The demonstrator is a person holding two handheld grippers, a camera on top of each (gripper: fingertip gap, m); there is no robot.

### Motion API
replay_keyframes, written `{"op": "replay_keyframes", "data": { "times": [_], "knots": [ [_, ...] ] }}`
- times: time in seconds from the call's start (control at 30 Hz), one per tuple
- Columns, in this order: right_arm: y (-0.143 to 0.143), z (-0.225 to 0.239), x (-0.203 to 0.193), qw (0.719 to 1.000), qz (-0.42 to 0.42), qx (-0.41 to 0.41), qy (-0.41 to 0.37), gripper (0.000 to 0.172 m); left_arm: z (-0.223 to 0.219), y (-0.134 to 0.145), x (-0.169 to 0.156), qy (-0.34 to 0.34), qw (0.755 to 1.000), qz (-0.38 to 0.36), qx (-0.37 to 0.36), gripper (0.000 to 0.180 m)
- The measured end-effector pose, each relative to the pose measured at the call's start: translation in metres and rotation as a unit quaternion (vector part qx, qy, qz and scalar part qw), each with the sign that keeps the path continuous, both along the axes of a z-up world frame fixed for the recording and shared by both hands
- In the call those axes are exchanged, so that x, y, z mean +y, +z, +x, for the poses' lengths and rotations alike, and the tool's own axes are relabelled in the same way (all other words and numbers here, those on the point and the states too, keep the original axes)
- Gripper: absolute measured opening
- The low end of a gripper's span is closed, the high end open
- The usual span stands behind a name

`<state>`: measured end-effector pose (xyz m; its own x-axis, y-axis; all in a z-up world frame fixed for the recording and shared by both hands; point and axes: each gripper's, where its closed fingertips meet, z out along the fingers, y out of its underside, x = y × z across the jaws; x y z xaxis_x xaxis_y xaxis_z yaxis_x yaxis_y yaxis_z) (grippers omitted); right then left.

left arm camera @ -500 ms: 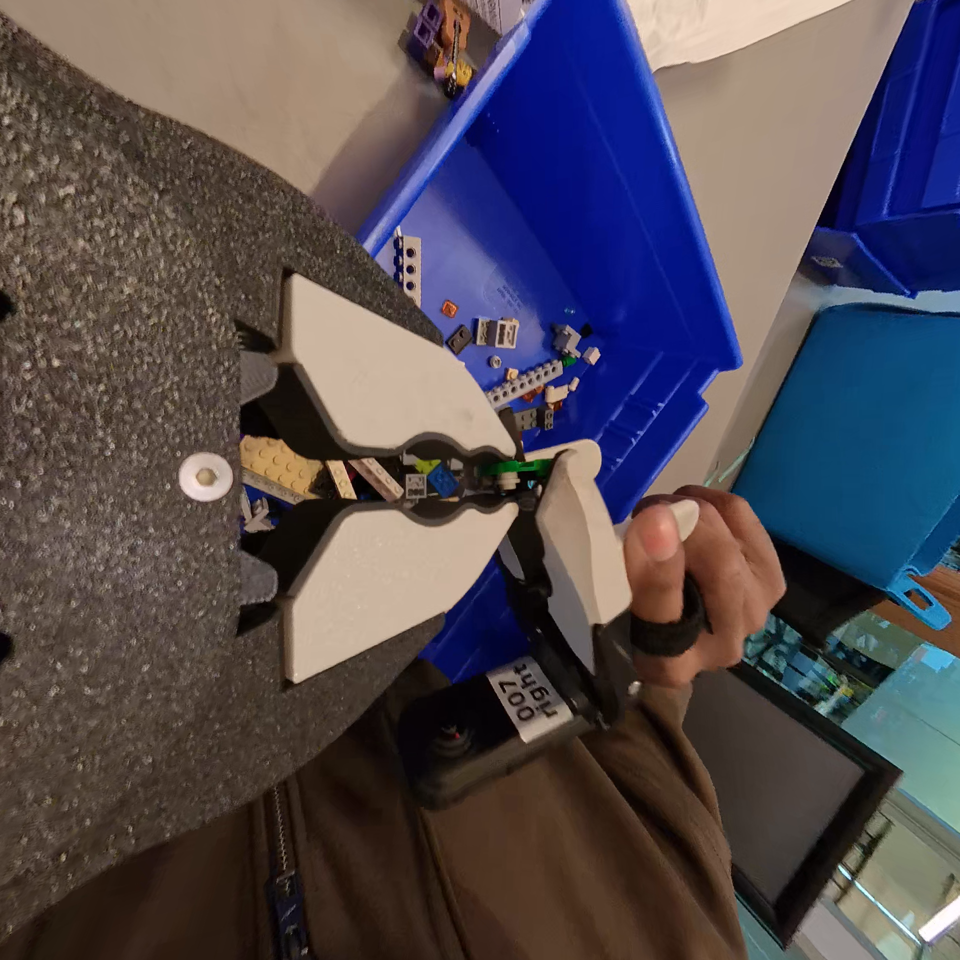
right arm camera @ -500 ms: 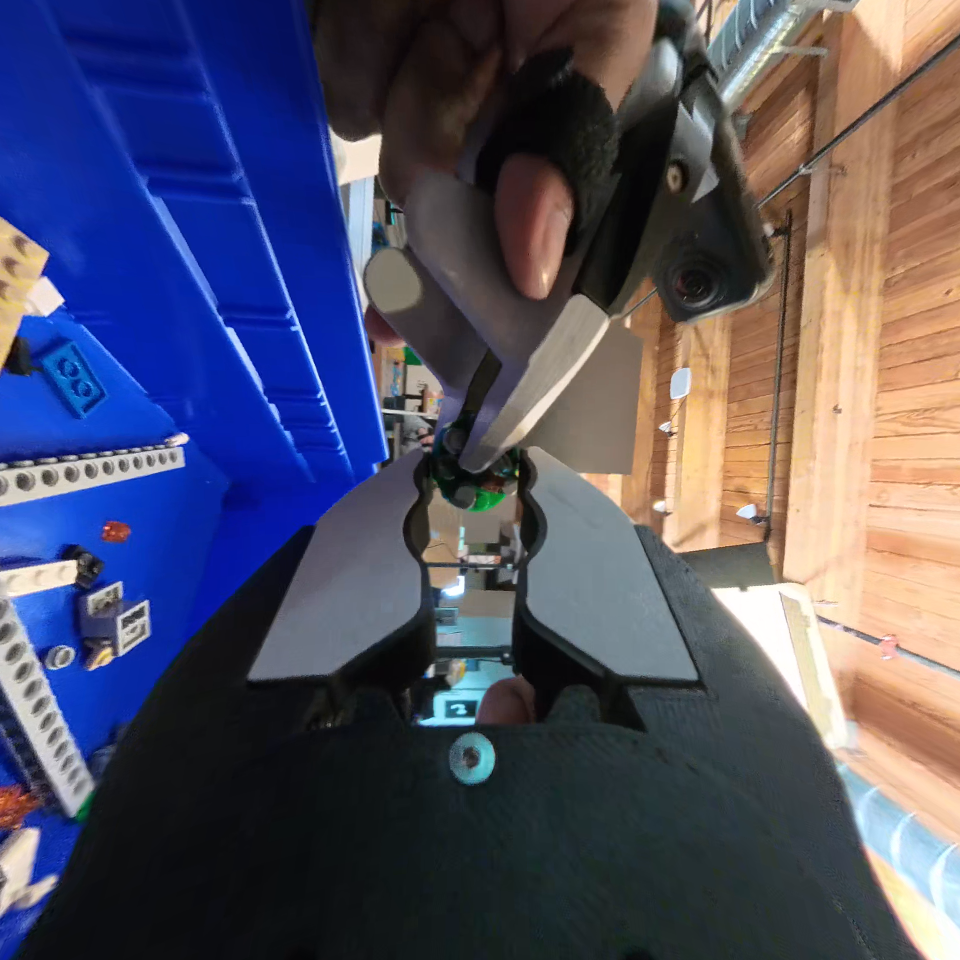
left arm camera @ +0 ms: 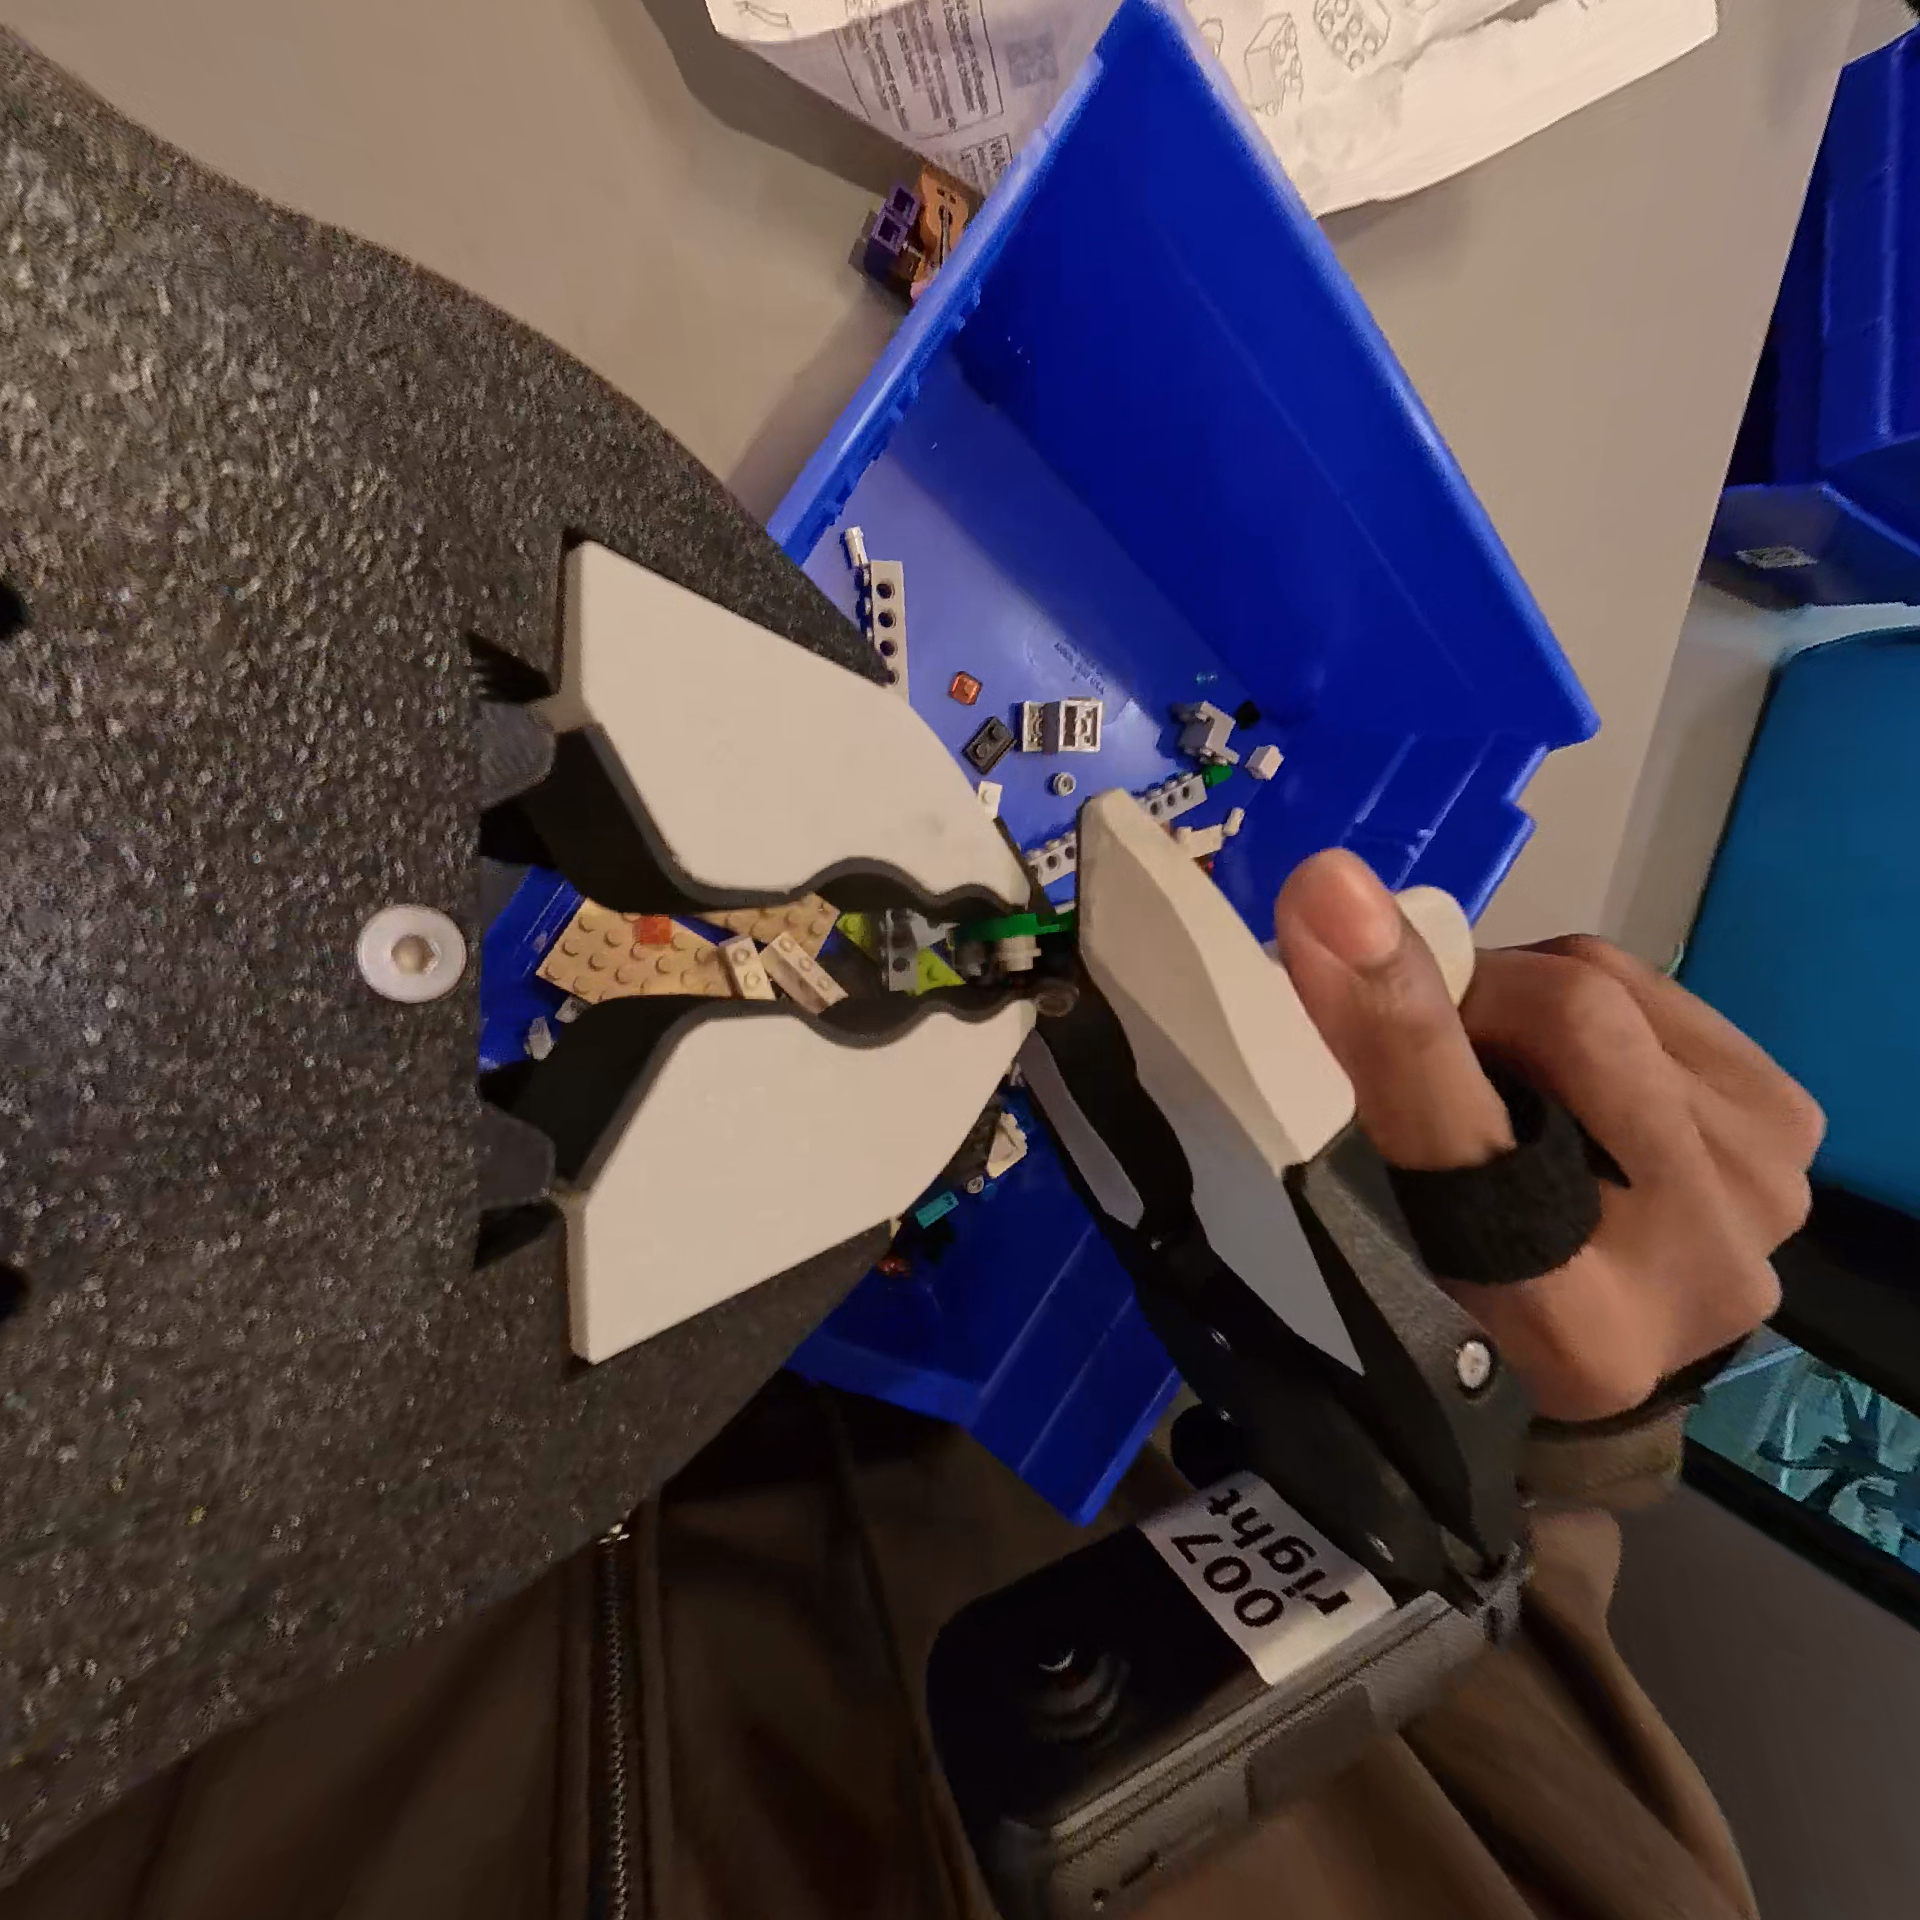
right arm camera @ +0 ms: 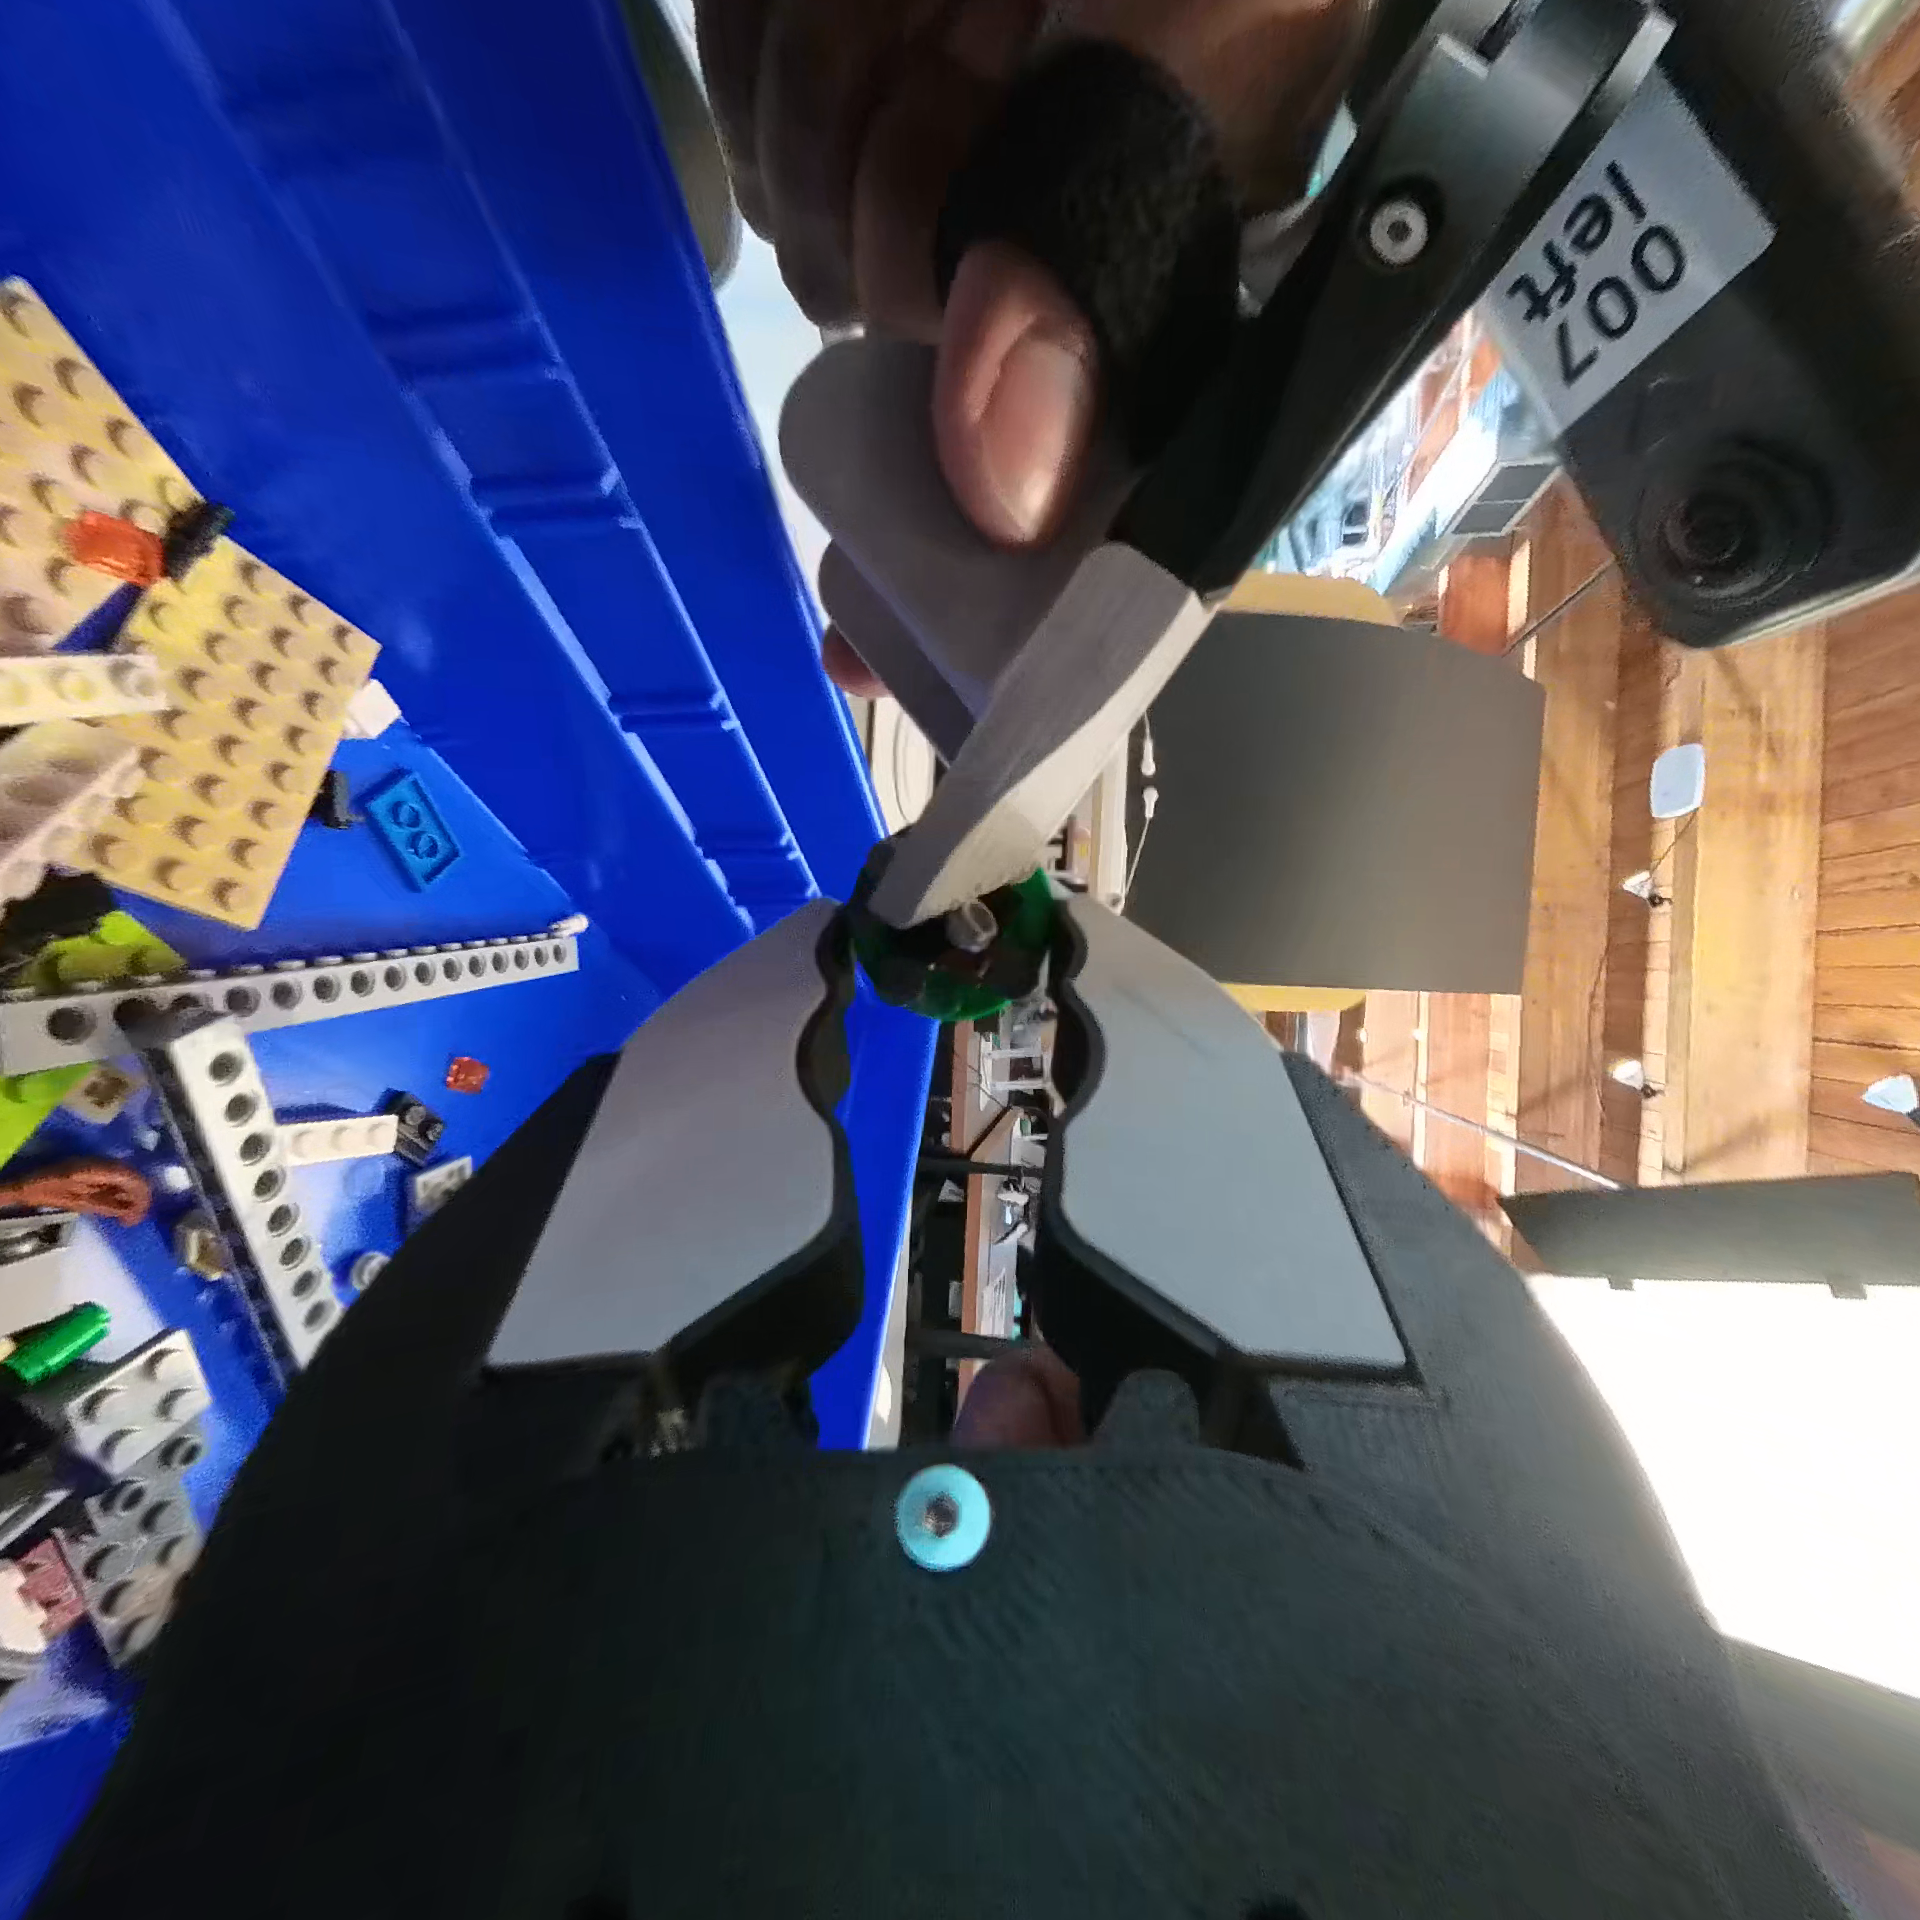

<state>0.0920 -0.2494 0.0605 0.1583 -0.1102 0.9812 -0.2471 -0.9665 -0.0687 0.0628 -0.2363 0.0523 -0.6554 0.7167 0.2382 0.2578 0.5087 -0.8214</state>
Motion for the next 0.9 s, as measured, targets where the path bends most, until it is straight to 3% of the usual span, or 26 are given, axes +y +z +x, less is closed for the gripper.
{"op": "replay_keyframes", "data": {
  "times": [0.17, 0.33, 0.4, 0.5, 0.7, 0.77, 0.9],
  "knots": [
    [0.018, 0.0, -0.025, 0.992, 0.072, -0.059, -0.081, 0.036, 0.015, 0.005, -0.011, 0.043, 0.999, -0.032, -0.004, 0.022],
    [0.025, 0.0, -0.03, 0.975, 0.153, -0.1, -0.129, 0.035, 0.015, 0.021, -0.019, 0.068, 0.994, -0.068, 0.043, 0.026],
    [0.027, 0.001, -0.027, 0.967, 0.186, -0.109, -0.136, 0.035, 0.014, 0.024, -0.022, 0.077, 0.992, -0.078, 0.057, 0.026],
    [0.026, 0.003, -0.026, 0.961, 0.211, -0.115, -0.138, 0.036, 0.011, 0.03, -0.022, 0.072, 0.989, -0.099, 0.08, 0.008],
    [0.025, 0.001, -0.023, 0.964, 0.208, -0.112, -0.123, 0.045, 0.011, 0.031, -0.023, 0.074, 0.987, -0.116, 0.08, 0.008],
    [0.028, 0.0, -0.025, 0.961, 0.214, -0.122, -0.125, 0.035, 0.01, 0.032, -0.023, 0.072, 0.987, -0.124, 0.073, 0.008],
    [0.03, -0.001, -0.027, 0.948, 0.261, -0.128, -0.133, 0.035, 0.007, 0.032, -0.023, 0.072, 0.987, -0.117, 0.085, 0.017]
  ]
}}
